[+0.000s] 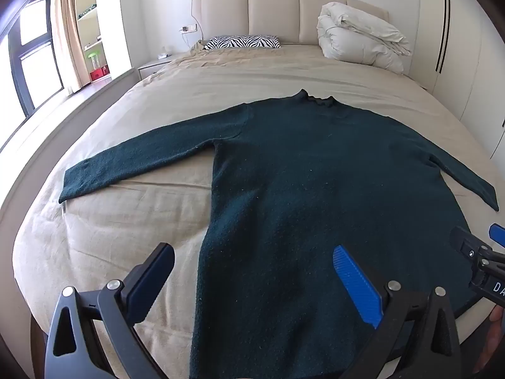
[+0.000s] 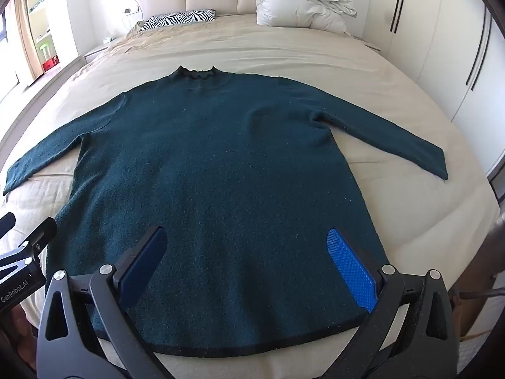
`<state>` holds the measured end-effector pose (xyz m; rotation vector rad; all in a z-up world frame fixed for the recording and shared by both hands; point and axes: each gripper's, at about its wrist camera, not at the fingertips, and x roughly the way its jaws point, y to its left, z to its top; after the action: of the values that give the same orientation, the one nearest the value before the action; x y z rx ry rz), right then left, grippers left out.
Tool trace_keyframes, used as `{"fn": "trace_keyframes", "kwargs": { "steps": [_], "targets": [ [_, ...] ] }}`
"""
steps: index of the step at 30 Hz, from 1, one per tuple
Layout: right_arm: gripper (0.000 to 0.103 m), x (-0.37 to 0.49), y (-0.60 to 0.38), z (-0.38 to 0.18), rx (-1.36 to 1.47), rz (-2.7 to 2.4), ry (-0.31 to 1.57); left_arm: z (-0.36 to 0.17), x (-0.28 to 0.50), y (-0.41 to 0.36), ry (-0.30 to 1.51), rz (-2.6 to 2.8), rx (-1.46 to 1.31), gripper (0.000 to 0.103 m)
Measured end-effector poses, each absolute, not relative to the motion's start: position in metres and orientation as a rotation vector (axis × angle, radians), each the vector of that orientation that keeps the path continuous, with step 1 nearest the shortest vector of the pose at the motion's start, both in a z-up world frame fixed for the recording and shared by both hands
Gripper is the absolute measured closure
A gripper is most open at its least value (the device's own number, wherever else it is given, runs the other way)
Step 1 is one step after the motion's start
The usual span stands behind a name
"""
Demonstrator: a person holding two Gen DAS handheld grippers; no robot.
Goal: Fold small clothes
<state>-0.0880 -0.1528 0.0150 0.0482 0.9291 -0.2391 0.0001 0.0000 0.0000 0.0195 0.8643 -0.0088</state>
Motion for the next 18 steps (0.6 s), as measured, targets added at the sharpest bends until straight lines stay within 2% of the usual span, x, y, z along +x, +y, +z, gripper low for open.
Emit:
{"fn": "trace_keyframes", "kwargs": {
  "steps": [18],
  "targets": [
    [0.000, -0.0905, -0.1530, 0.0125, 0.050, -0.240, 0.926, 0.0004, -0.0004, 0.0005, 0.860, -0.005, 0.022, 0.000]
  ]
}}
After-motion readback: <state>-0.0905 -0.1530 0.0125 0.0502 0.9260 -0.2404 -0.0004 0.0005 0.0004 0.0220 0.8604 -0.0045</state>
